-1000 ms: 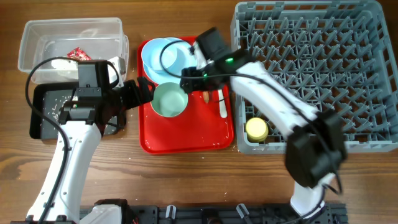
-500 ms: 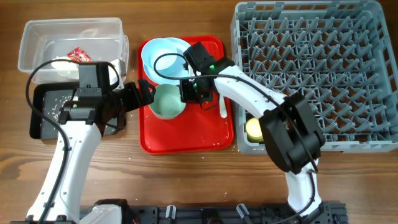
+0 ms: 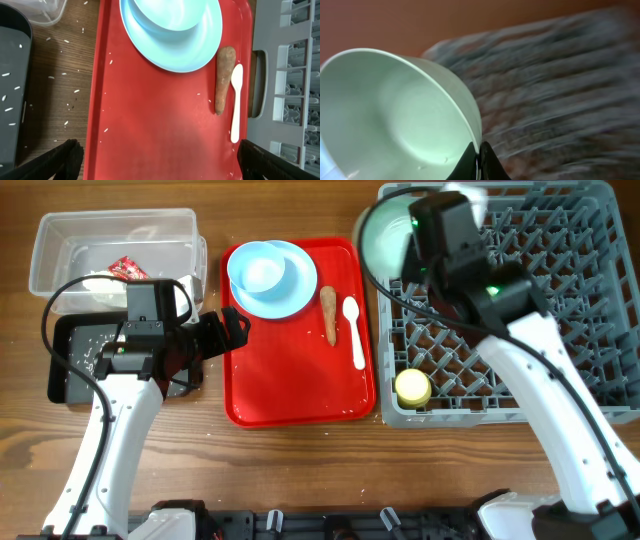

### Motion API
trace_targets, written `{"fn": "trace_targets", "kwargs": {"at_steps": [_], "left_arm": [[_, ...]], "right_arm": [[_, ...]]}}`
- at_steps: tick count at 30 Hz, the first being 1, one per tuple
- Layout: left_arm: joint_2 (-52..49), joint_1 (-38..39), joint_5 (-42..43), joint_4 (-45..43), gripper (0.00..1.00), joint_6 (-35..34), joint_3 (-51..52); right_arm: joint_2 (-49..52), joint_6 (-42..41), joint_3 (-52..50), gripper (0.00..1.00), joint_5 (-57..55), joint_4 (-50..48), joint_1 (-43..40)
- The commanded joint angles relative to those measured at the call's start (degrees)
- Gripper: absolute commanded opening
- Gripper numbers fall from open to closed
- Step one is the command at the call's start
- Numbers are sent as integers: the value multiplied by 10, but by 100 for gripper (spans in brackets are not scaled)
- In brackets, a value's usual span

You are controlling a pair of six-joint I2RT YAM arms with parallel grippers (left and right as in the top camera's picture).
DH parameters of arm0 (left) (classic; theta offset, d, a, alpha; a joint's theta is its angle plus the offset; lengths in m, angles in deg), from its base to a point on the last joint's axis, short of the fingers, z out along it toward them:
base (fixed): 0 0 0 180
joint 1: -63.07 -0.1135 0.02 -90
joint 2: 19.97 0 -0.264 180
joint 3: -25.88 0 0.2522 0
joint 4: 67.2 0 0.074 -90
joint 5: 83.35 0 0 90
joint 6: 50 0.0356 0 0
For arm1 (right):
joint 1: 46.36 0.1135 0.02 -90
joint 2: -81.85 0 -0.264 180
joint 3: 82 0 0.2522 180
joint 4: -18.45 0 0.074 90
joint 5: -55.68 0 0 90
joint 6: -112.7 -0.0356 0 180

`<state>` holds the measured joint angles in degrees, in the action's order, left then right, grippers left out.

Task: Sort waste into correct bins and load items into the dishwasher rack
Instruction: 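Reach the right gripper to the green bowl and grasp it, then carry the green bowl into the dish rack and release it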

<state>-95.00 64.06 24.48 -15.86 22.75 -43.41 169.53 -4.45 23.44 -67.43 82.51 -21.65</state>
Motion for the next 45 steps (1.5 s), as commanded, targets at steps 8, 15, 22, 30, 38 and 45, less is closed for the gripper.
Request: {"fn": "trace_targets", "kwargs": {"at_steps": [8, 15, 22, 30, 38, 45], "left_arm": [[0, -2, -3, 0, 100, 3, -11], [0, -2, -3, 0, 100, 3, -11], [0, -2, -3, 0, 100, 3, -11], [0, -2, -3, 0, 100, 3, -11], [0, -1, -3, 0, 100, 3, -11], [0, -1, -3, -1, 100, 3, -11]], "right_arm": [[185, 357, -5, 4, -345, -274, -37], [304, 683, -5, 4, -347, -610, -37], [368, 722, -5, 4, -301, -623, -36], [378, 720, -5, 4, -261, -554, -26], [378, 720, -5, 50, -301, -555, 16], [378, 719, -5, 77, -305, -557, 49]]}}
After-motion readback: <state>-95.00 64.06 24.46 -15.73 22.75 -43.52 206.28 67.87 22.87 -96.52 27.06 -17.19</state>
